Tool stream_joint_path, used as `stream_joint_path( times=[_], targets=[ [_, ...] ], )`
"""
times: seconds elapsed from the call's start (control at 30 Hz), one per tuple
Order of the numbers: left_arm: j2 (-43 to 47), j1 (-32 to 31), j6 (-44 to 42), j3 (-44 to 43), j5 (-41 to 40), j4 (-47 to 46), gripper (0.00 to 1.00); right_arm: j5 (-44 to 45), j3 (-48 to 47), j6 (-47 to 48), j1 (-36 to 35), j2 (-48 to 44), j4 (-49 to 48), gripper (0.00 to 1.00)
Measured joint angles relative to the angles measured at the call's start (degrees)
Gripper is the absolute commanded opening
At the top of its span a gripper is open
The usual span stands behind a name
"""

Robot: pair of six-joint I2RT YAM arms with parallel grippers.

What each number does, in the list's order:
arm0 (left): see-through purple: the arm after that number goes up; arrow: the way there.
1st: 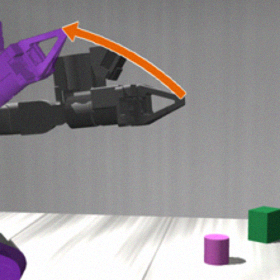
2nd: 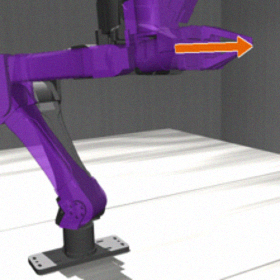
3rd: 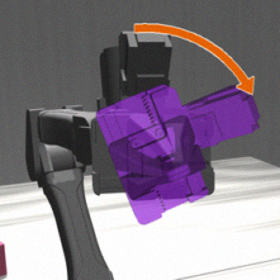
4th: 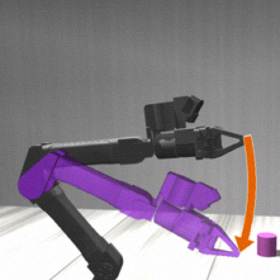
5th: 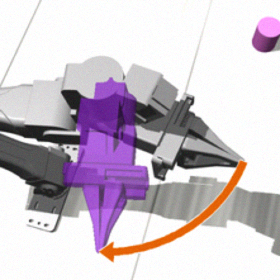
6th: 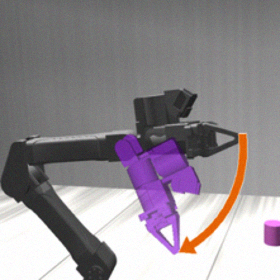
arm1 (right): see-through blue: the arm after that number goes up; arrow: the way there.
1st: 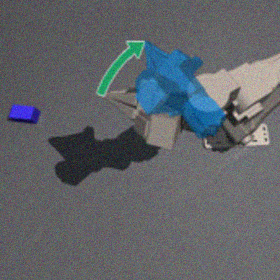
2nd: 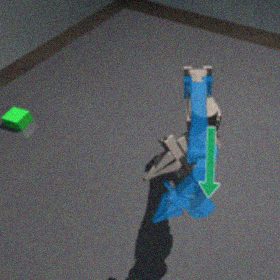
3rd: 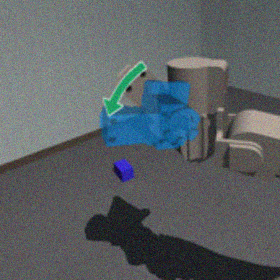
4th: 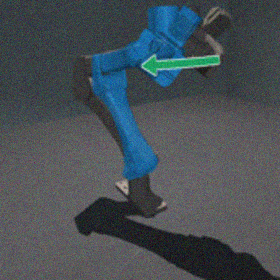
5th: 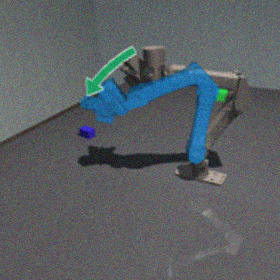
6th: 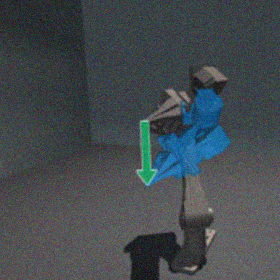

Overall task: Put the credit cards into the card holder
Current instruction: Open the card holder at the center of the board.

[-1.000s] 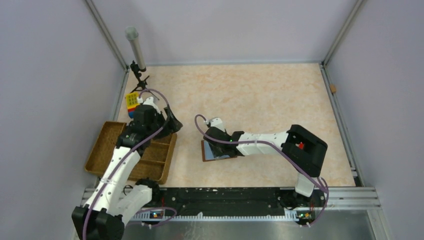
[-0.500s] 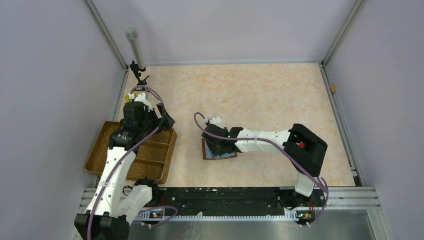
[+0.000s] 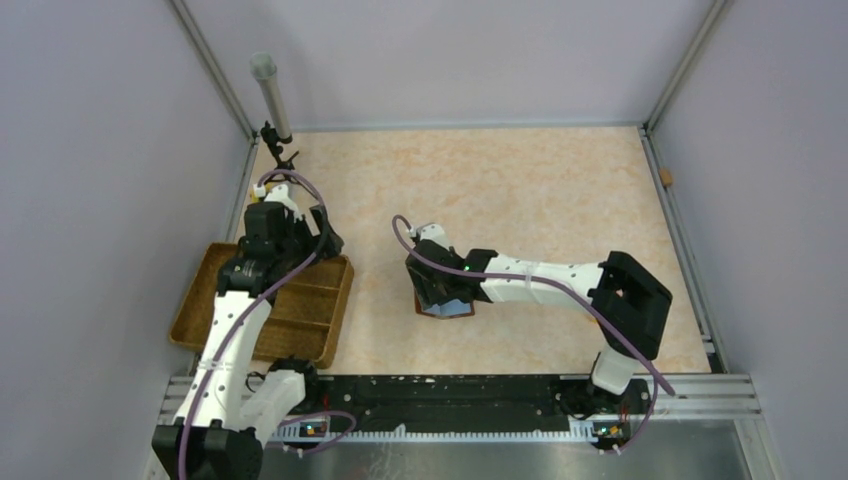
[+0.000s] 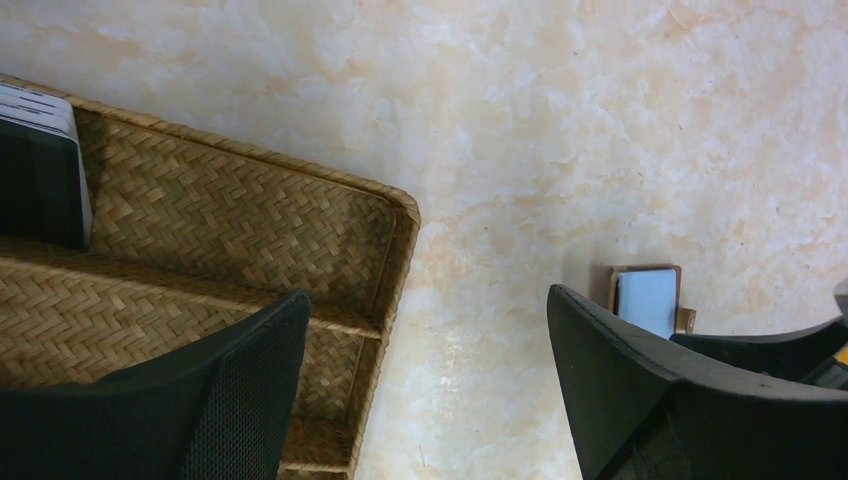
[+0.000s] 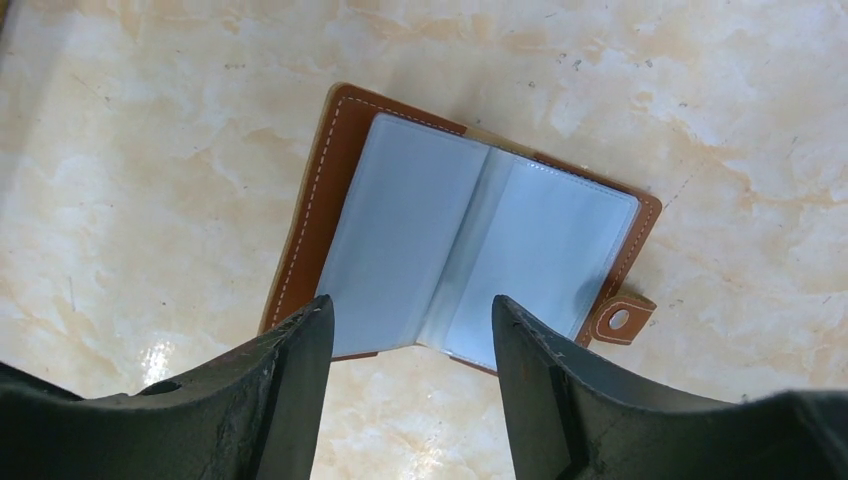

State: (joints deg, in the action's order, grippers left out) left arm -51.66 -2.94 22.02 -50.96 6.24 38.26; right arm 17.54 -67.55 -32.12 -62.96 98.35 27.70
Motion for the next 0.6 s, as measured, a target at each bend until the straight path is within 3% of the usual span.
stream_joint_path(
  times=[0.2,0.3,0.6],
  targets=[
    [-0.61,1.01,-0.76,0.00,-2.75,-0.04,0.91,-0.74,1.33,-0.04,0.02,-2.93,-2.01,0.59],
    [-0.96,1.81,-1.01,0.00,-3.74,-0.07,0.91,-1.88,4.17,-0.04,0.61,-5.27,-4.55,0.54],
    [-1.75,4.39,-1.22,0.02,-4.90,-0.63,0.92,-11.45,13.62,-0.17,4.98,-7.15,-15.65,0.49]
  ],
)
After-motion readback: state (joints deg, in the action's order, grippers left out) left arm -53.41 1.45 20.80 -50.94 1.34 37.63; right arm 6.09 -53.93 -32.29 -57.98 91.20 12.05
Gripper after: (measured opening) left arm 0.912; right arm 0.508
